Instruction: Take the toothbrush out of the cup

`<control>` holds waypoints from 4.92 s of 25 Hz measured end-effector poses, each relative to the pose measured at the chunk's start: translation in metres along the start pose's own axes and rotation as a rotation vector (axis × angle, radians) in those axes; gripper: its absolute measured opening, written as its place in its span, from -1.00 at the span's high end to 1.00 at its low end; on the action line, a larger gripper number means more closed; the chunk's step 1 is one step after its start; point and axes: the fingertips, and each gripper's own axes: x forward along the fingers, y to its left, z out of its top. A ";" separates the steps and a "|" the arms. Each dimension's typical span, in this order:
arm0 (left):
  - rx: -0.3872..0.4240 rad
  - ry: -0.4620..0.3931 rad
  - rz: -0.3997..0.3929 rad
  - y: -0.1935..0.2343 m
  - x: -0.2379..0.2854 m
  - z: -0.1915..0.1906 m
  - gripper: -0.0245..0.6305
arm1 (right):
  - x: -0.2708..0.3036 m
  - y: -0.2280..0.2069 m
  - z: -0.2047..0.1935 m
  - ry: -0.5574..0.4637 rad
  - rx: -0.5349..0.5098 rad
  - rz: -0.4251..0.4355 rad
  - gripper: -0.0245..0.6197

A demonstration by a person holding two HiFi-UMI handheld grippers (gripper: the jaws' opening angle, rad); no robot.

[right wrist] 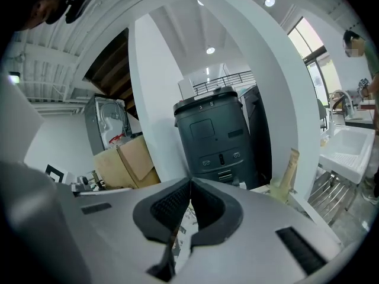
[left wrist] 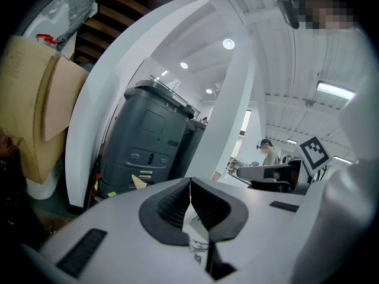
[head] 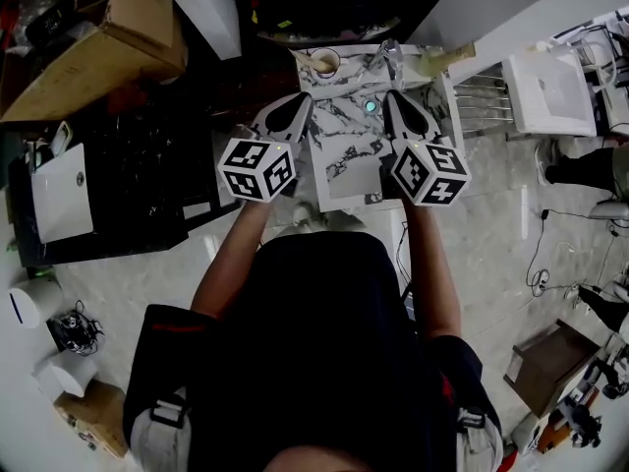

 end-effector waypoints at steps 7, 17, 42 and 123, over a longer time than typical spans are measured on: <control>-0.022 0.016 0.076 0.013 0.023 -0.008 0.88 | 0.019 -0.022 -0.001 0.045 0.004 0.045 0.81; -0.051 0.055 0.178 0.044 0.046 -0.028 0.88 | 0.050 -0.043 -0.017 0.126 0.000 0.100 0.81; -0.133 0.121 0.284 0.101 0.107 -0.067 0.41 | 0.081 -0.074 -0.049 0.266 -0.011 0.130 0.82; 0.143 -0.051 0.314 0.009 0.057 0.035 0.75 | 0.070 -0.065 0.009 0.120 -0.003 0.225 0.81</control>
